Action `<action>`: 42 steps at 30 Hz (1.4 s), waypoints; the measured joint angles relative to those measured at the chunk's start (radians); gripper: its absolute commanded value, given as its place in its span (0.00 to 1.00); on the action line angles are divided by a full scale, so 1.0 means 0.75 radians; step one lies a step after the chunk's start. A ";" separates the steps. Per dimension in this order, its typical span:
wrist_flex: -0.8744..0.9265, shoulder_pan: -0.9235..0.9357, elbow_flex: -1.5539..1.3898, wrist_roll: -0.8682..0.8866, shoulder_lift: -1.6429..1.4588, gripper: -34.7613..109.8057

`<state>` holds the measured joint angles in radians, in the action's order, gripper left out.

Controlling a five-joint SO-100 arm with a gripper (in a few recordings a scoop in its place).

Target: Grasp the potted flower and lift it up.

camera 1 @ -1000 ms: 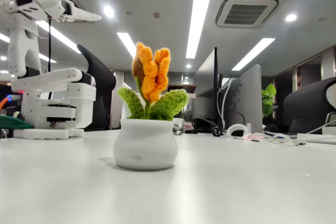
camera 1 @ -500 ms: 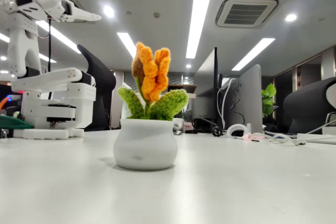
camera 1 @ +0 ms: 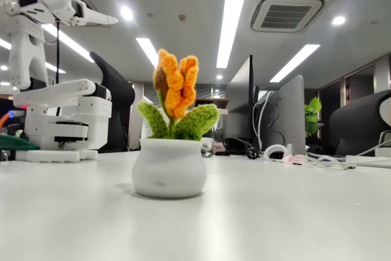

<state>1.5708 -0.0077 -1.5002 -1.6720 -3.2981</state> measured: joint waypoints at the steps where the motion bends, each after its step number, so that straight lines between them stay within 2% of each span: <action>1: 0.000 0.000 0.000 0.000 0.000 0.57; 11: 0.000 0.016 -0.010 0.000 0.000 0.57; 22: -0.022 0.288 -0.166 0.123 0.016 0.57; 32: -0.049 0.565 -0.241 0.215 0.225 0.57; 42: 0.022 0.751 -0.303 0.241 0.370 0.57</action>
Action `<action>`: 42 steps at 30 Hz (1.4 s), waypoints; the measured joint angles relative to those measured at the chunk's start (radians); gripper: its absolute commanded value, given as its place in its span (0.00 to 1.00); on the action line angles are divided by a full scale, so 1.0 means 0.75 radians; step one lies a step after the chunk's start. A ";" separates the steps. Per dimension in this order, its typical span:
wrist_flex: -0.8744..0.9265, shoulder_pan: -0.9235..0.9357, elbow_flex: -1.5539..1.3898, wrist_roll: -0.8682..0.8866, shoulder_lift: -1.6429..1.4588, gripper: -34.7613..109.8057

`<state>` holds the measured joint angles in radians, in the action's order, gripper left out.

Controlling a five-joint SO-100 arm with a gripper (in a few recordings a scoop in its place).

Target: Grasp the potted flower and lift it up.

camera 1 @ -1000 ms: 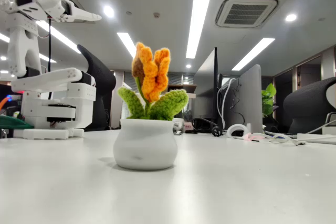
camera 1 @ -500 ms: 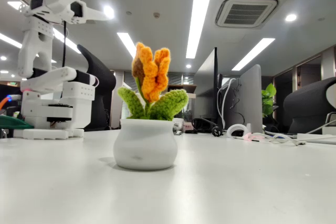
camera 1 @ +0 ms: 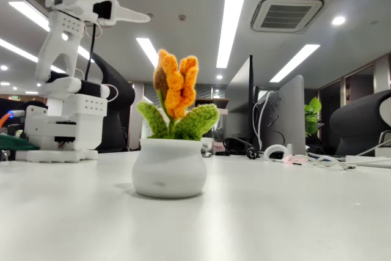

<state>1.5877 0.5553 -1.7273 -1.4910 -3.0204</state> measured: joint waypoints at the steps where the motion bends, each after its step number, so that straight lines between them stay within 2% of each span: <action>1: 0.000 0.018 -0.006 0.000 0.016 0.57; 6: -0.010 0.086 -0.061 0.000 0.108 0.57; 15: -0.215 0.112 -0.211 0.002 0.247 0.57; 25: -0.276 0.190 -0.235 0.002 0.491 0.57; 42: -0.288 0.272 -0.223 0.278 0.841 0.57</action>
<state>1.3714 0.7593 -1.8945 -1.2824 -2.3899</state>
